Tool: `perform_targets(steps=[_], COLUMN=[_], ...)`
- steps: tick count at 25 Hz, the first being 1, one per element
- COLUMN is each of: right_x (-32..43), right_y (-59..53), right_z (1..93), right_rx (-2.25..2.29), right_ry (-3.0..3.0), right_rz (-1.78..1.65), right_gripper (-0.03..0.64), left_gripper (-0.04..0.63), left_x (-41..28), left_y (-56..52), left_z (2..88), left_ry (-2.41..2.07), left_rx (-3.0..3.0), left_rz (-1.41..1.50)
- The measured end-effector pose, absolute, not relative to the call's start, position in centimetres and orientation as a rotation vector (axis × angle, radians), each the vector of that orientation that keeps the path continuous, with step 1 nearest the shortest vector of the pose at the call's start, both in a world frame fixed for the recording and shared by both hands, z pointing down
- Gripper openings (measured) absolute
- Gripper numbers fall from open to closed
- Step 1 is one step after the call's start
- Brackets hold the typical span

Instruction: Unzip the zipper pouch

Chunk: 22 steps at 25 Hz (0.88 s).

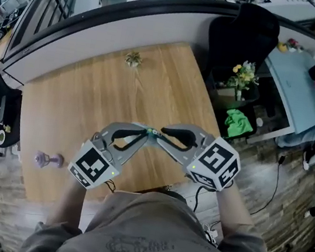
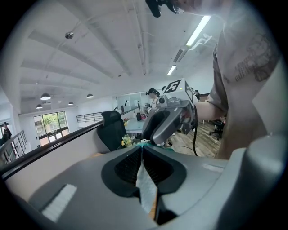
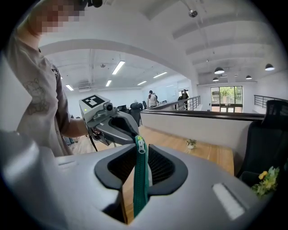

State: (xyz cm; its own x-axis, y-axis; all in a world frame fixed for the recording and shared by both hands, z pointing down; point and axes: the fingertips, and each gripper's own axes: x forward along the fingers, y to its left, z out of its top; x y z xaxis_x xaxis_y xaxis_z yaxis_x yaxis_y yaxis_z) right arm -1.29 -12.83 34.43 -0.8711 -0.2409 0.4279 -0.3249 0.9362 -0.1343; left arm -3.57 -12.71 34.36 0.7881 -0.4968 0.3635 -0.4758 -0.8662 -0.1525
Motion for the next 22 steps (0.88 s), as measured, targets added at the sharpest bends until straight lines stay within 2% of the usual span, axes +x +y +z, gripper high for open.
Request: perform_targets(steps=[2,5,14,22], right_x=[-1.5,-1.7,-0.8,1.9], right_y=[-13.0,-13.0,-13.5,-13.6], right_z=[34.9,35.2,34.9,35.1], right_rx=[0.395,0.368,0.390,0.447], right_ry=[-2.673,-2.674,-2.649,-2.598], right_rz=[0.294,0.317,0.269,0.241], right_gripper=[0.092,0.057,0.049,0.049], left_gripper=[0.019,0.019,0.014,0.014], left_x=[-3.6,-3.7,-4.0,-7.2], left_y=[-12.8,-13.0,-14.2,-16.2], left_z=[34.5,34.8,34.9,33.2], left_ry=[0.794,0.796,0.877,1.051], left_rx=[-2.916,-2.917,-2.934,-2.941], left_rz=[-0.626,-0.640,-0.604,-0.499])
